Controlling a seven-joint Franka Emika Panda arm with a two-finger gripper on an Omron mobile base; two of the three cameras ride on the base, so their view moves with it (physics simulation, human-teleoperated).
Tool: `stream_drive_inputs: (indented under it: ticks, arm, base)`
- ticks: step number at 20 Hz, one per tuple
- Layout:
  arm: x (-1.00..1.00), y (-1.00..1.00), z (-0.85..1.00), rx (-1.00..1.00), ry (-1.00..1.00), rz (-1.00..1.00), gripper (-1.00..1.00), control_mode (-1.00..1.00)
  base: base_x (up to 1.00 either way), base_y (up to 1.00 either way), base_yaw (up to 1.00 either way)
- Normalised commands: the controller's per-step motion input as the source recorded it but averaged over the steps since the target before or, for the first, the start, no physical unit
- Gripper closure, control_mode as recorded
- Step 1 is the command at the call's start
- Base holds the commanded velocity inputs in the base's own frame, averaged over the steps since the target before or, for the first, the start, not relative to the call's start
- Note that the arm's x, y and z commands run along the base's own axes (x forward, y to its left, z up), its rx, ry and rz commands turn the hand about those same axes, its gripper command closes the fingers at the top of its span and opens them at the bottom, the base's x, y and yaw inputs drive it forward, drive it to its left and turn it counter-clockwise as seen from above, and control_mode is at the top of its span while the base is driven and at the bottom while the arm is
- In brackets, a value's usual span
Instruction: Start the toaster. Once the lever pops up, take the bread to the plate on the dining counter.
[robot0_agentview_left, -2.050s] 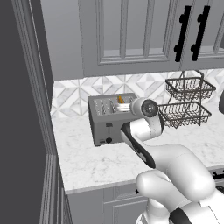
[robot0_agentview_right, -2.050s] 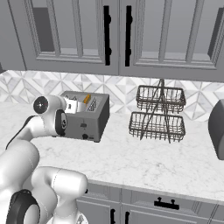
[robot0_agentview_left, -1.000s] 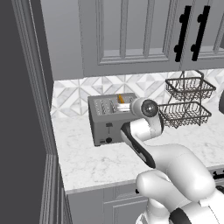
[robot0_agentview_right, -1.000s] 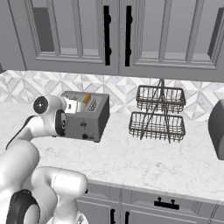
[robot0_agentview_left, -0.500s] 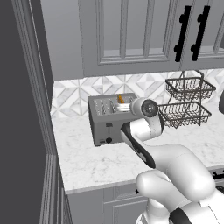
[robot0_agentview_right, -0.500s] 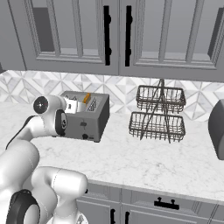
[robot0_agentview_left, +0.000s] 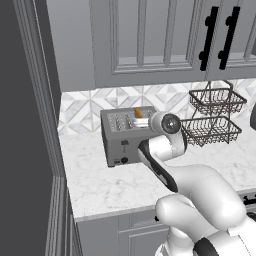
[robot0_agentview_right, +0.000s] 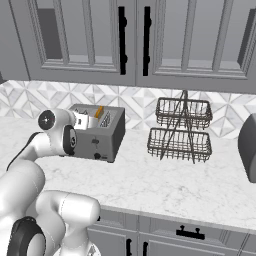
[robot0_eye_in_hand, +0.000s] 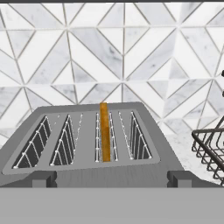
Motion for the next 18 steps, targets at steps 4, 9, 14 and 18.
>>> stream_drive_inputs:
  ticks: [4, 9, 14, 18]
  arm:
    - [0.00, 0.00, 0.00, 0.00, 0.00, 0.00, -1.00, -1.00]
    - [0.00, 0.00, 0.00, 0.00, 0.00, 0.00, -1.00, -1.00]
    - [0.00, 0.00, 0.00, 0.00, 0.00, 0.00, -1.00, -1.00]
    - [0.00, 0.00, 0.00, 0.00, 0.00, 0.00, -1.00, -1.00]
  base:
    - [0.00, 0.00, 0.00]
    - [0.00, 0.00, 0.00]
    - [0.00, 0.00, 0.00]
    - [0.00, 0.00, 0.00]
